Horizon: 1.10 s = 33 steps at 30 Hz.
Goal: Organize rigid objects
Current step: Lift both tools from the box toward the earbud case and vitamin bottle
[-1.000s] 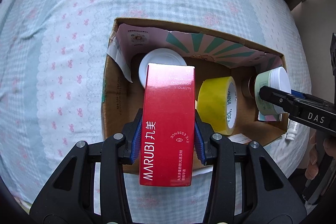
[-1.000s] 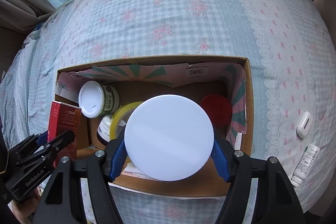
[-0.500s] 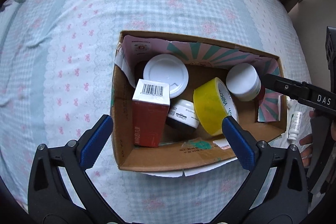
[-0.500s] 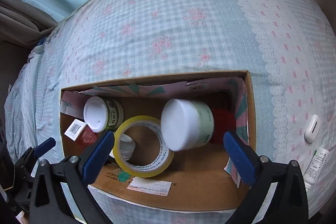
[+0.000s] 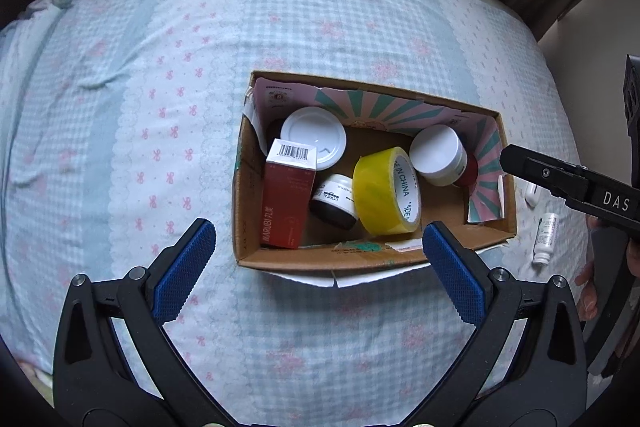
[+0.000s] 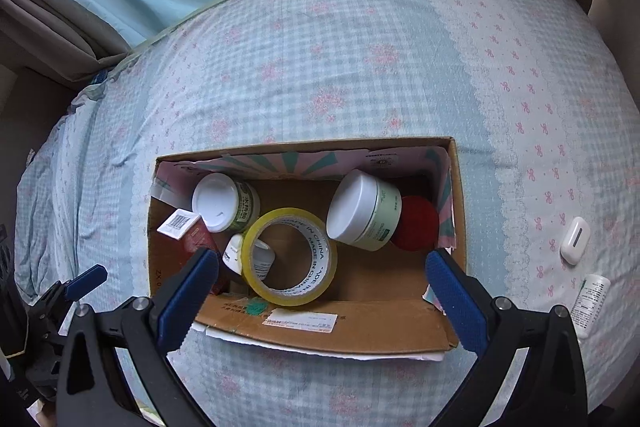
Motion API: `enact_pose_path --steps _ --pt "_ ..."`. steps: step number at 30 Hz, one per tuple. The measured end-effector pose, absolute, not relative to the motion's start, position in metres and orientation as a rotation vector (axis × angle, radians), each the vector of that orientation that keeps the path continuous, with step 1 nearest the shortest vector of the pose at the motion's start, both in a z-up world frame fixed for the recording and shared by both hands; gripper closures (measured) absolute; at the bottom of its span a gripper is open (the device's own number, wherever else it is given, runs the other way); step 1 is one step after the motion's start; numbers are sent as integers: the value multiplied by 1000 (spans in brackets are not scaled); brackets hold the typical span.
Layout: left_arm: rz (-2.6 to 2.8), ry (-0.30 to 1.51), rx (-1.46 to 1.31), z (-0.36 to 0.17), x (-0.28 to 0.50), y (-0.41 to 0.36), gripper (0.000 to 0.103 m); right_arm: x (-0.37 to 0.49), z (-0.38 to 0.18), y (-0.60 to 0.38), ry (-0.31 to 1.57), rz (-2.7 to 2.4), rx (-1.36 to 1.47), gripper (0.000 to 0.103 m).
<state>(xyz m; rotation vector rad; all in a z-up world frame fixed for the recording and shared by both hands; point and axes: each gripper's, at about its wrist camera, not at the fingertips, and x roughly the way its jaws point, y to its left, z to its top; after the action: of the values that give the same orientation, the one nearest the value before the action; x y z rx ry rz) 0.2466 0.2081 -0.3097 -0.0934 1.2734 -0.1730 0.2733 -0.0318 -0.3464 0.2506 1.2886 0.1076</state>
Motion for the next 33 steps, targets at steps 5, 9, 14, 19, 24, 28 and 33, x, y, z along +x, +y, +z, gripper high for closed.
enact_pose_path --steps 5,9,14,19,24,28,33 --pt "-159 1234 -126 -281 220 213 0 250 -320 -32 1279 94 220 0" --pt "-160 1203 -134 -261 198 211 0 224 -299 -41 1263 67 218 0" --pt "-198 1184 -89 -241 178 189 0 187 -271 -60 1234 -1 196 0" --pt "-271 1139 -27 -223 166 151 0 149 -248 -91 1200 -98 198 0" --pt "-356 1136 29 -215 159 98 0 115 -232 -138 1172 -210 226 0" --pt "-417 1127 77 -212 149 48 0 94 -233 -184 1182 -270 260 0" --pt "-432 1129 121 -215 143 -14 0 77 -244 -240 1187 -274 310 0"
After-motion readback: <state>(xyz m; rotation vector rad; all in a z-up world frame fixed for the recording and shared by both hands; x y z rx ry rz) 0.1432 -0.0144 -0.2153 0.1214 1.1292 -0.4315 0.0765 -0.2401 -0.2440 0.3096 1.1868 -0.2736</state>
